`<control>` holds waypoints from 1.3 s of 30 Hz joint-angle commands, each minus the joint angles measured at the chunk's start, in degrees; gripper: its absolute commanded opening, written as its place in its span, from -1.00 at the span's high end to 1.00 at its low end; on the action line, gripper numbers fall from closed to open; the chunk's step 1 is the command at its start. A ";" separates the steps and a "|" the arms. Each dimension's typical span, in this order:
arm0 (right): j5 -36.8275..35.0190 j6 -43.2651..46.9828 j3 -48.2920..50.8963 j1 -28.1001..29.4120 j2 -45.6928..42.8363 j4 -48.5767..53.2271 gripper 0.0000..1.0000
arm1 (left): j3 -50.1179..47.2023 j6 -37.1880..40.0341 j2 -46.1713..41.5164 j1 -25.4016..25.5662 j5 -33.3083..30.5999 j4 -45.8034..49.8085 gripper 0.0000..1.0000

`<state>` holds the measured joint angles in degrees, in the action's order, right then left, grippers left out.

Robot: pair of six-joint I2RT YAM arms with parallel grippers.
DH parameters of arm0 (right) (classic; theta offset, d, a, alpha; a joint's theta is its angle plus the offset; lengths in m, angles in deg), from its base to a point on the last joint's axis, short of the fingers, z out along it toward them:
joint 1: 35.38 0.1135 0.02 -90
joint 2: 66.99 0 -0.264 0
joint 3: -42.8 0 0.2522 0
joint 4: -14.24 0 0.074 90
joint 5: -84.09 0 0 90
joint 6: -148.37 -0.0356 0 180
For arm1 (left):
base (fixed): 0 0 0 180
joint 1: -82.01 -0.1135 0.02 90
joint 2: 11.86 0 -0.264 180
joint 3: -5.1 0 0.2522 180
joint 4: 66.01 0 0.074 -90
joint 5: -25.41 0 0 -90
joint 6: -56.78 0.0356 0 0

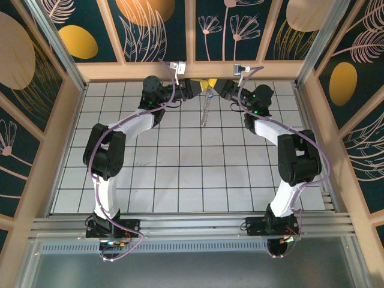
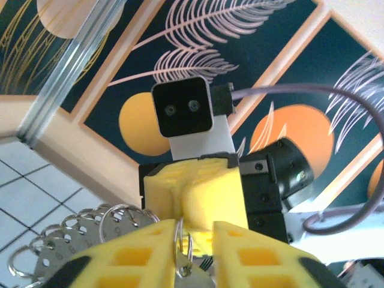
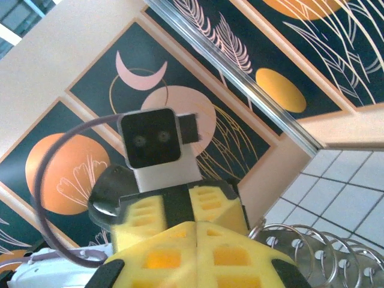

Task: Put the keys on the keyring

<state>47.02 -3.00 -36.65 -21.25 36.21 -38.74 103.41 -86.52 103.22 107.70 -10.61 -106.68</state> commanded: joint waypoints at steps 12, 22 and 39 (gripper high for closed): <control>17.88 22.61 -10.39 -4.04 0.06 24.55 1.00 | 8.39 20.70 -5.47 -2.27 5.79 24.36 0.01; 21.10 30.08 -17.48 -3.76 2.29 35.95 1.00 | 12.53 24.87 -3.73 -3.19 12.51 33.65 0.23; 20.73 28.93 -17.64 -1.89 1.37 34.67 1.00 | 11.69 24.02 -1.20 -2.40 13.80 33.15 0.29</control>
<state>66.21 25.07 -52.12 -23.59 38.61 -2.35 114.54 -63.41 100.89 104.95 2.11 -74.01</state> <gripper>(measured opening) 0.046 0.357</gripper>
